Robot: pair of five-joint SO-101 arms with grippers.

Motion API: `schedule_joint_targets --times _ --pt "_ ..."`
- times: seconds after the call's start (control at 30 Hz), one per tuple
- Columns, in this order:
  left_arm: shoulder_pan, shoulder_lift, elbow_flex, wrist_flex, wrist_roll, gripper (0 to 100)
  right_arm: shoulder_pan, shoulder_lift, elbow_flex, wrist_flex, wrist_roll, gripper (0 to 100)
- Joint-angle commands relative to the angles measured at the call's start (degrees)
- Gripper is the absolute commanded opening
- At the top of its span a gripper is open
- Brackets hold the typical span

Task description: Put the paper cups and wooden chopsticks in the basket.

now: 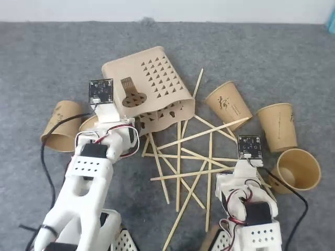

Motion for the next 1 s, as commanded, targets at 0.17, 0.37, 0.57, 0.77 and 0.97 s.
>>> schedule_joint_targets --times 0.17,0.37,0.57,0.77,0.97 --pt "1.1 0.0 -5.8 -2.9 3.9 1 0.7 -1.1 1.2 0.1 -0.2 0.6" --pt "-0.7 0.5 -22.5 13.8 8.8 1 0.7 -1.1 1.1 0.1 -0.2 0.6" --pt "-2.5 0.6 -41.0 25.8 14.6 1 0.7 -1.1 1.1 0.1 -0.2 0.6" --pt "-2.6 7.0 -53.1 31.3 16.9 1 0.7 -1.1 1.1 0.1 -0.2 0.6" --pt "-4.4 22.7 -61.4 31.2 17.4 1 0.7 -1.1 1.1 0.1 -0.2 0.6"
